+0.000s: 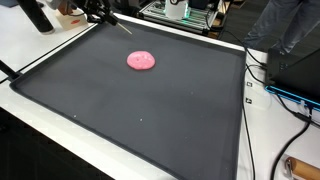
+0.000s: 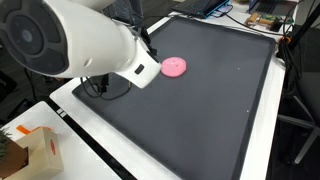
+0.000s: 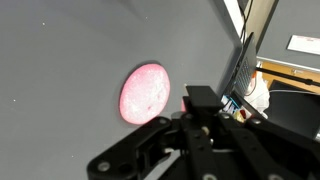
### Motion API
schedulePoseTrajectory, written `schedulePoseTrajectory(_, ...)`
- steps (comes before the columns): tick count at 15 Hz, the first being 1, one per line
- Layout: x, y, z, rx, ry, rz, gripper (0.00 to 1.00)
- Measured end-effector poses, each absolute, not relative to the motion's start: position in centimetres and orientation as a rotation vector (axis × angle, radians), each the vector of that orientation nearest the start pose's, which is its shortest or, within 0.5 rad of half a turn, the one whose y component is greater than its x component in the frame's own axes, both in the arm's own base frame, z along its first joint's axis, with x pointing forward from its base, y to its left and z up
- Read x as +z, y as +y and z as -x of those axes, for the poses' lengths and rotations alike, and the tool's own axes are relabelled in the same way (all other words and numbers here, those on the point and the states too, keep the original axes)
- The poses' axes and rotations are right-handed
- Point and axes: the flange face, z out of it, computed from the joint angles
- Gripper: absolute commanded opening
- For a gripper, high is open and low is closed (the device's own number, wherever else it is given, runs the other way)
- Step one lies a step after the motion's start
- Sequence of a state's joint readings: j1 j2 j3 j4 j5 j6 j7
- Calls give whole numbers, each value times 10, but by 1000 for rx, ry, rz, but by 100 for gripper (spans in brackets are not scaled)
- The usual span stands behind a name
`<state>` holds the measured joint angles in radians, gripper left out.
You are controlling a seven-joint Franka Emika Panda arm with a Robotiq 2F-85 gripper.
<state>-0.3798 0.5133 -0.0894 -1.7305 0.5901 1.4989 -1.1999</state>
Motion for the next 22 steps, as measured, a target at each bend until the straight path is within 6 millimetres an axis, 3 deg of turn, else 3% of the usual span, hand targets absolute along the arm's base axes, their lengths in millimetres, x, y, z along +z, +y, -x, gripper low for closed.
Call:
schedulePoseTrajectory(11,251,-214,-556,85,-548,2155,3)
schedulePoseTrajectory(22,251,-212,-562,113,-497,2178,3)
